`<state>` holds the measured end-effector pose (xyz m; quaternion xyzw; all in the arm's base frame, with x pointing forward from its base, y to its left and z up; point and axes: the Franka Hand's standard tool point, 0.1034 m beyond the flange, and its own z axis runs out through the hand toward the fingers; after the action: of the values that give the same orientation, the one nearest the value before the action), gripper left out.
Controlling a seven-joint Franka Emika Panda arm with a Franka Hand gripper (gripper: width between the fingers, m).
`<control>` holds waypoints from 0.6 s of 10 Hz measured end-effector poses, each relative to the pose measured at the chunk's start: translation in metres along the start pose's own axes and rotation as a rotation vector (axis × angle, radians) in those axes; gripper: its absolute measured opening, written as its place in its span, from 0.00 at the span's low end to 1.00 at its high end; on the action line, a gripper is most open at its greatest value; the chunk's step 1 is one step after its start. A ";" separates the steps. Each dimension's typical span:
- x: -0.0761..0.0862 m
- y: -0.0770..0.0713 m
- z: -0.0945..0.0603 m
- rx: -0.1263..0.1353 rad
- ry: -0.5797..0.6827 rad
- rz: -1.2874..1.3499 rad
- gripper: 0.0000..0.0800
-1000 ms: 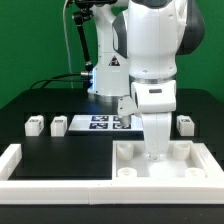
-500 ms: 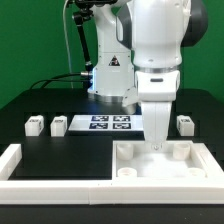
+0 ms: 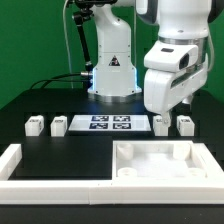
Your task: Assemble square table
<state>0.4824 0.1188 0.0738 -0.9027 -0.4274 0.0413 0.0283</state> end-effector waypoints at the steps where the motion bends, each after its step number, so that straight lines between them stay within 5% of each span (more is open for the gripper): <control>1: -0.001 0.002 0.000 0.000 0.003 0.022 0.81; 6: 0.001 -0.002 0.001 0.009 0.004 0.401 0.81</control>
Offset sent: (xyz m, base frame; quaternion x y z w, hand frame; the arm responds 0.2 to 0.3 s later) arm 0.0000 0.0000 0.0000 0.0000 0.0000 0.1938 0.9810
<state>0.4814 0.1215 0.0732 -0.9697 -0.2387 0.0464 0.0243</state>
